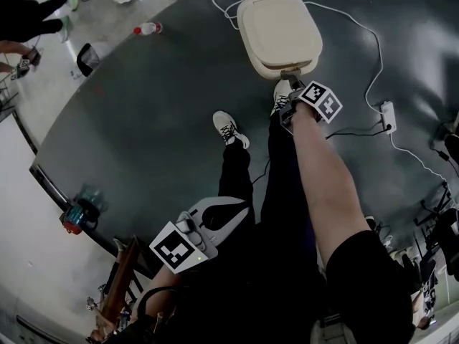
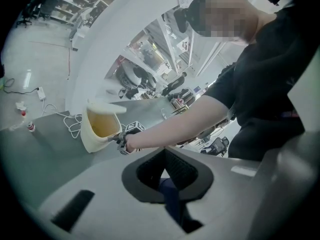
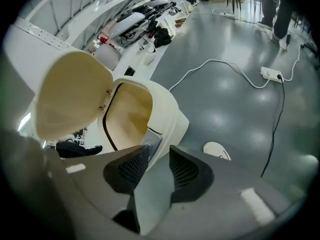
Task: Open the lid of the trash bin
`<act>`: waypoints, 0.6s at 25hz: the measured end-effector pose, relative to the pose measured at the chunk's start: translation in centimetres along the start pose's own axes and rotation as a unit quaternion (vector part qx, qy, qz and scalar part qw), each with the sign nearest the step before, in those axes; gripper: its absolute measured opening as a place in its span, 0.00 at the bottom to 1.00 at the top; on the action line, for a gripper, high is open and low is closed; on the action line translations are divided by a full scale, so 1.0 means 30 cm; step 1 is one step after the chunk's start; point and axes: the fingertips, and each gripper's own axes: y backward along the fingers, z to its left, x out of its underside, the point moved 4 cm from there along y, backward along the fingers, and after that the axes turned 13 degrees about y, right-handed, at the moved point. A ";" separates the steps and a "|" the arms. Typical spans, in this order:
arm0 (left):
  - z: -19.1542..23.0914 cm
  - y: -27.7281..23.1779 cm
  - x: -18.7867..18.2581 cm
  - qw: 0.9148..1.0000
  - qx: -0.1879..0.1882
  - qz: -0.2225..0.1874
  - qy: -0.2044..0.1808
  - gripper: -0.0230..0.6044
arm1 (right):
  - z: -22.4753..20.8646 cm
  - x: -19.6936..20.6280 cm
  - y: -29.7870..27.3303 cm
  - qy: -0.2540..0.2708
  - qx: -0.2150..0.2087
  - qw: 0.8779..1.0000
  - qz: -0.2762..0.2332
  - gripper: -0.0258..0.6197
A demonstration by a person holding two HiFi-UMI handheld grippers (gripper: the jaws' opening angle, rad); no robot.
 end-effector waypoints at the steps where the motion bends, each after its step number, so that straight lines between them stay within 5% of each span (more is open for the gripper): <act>1: 0.000 0.001 0.006 1.000 -0.001 0.001 0.002 0.04 | 0.000 0.000 0.001 0.002 0.000 1.000 0.000 0.26; 15: -0.006 0.000 0.020 1.000 0.000 -0.010 0.005 0.04 | 0.016 -0.001 0.005 0.031 0.007 0.999 -0.009 0.23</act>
